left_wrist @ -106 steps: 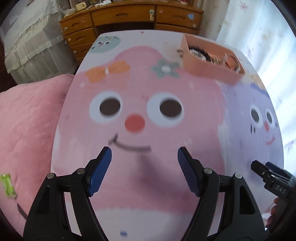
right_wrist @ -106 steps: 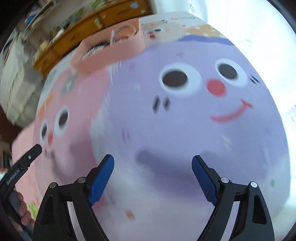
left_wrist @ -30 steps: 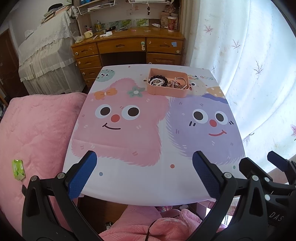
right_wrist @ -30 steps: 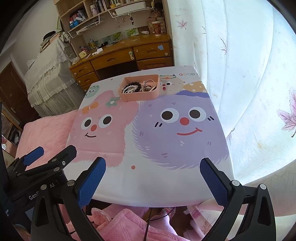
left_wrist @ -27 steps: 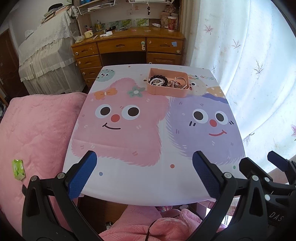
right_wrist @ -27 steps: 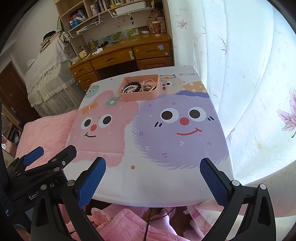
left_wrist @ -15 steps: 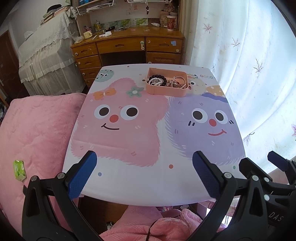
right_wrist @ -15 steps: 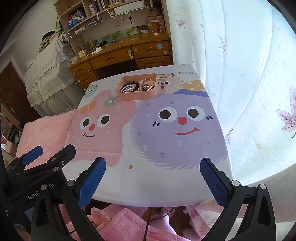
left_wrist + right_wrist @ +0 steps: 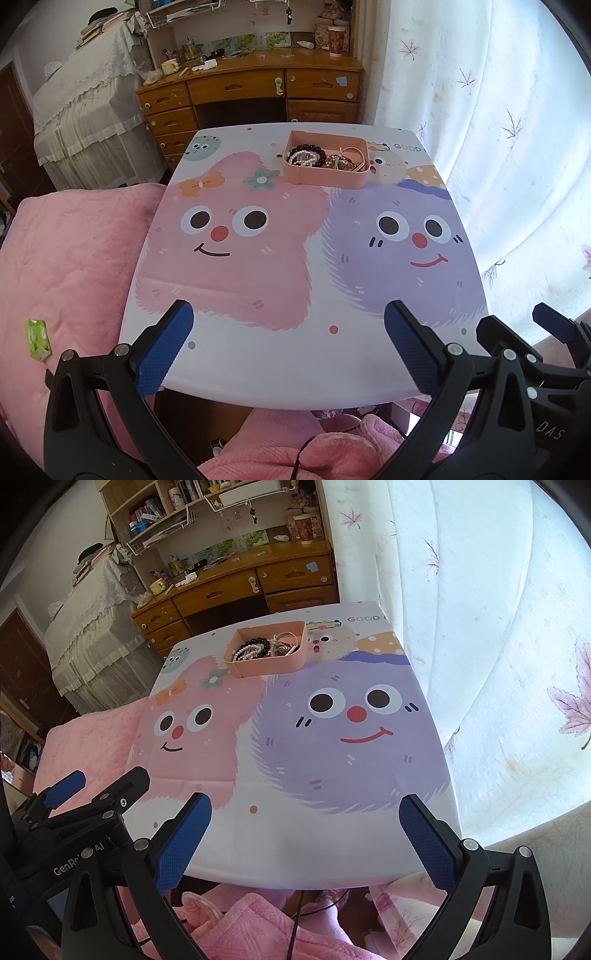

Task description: Organize jewelry

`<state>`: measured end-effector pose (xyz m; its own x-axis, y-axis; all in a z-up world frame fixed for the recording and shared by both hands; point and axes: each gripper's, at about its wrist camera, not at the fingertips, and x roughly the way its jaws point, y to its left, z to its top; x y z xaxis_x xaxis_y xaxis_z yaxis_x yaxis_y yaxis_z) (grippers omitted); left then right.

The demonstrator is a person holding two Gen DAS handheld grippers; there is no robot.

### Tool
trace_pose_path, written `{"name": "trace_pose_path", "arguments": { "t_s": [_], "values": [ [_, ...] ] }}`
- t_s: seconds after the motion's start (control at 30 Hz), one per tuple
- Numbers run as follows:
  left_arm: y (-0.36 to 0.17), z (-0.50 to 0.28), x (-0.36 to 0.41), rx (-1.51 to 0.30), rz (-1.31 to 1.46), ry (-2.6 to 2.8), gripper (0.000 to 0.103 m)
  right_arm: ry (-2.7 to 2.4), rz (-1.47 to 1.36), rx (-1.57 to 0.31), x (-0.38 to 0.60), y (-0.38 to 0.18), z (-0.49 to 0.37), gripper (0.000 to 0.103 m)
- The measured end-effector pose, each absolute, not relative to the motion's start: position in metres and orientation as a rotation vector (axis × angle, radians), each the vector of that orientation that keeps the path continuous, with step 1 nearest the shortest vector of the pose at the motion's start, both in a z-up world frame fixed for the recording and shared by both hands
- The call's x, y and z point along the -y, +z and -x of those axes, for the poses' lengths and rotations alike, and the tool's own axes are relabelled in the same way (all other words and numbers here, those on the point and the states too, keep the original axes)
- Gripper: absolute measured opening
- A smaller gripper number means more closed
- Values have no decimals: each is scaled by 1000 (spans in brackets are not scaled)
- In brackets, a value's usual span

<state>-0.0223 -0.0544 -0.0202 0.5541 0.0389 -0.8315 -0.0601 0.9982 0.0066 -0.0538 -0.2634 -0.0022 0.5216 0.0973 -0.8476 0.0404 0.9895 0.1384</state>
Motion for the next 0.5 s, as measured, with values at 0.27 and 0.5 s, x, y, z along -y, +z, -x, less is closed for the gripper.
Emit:
{"name": "trace_pose_path", "arguments": {
  "t_s": [0.27,0.5],
  "values": [
    [-20,21,55,-983,21,57,102,29,-154,-1025,265,-3,53,103],
    [-20,21,55,-983,22,57,102,29,-155,-1027,265,-3,53,103]
  ]
}}
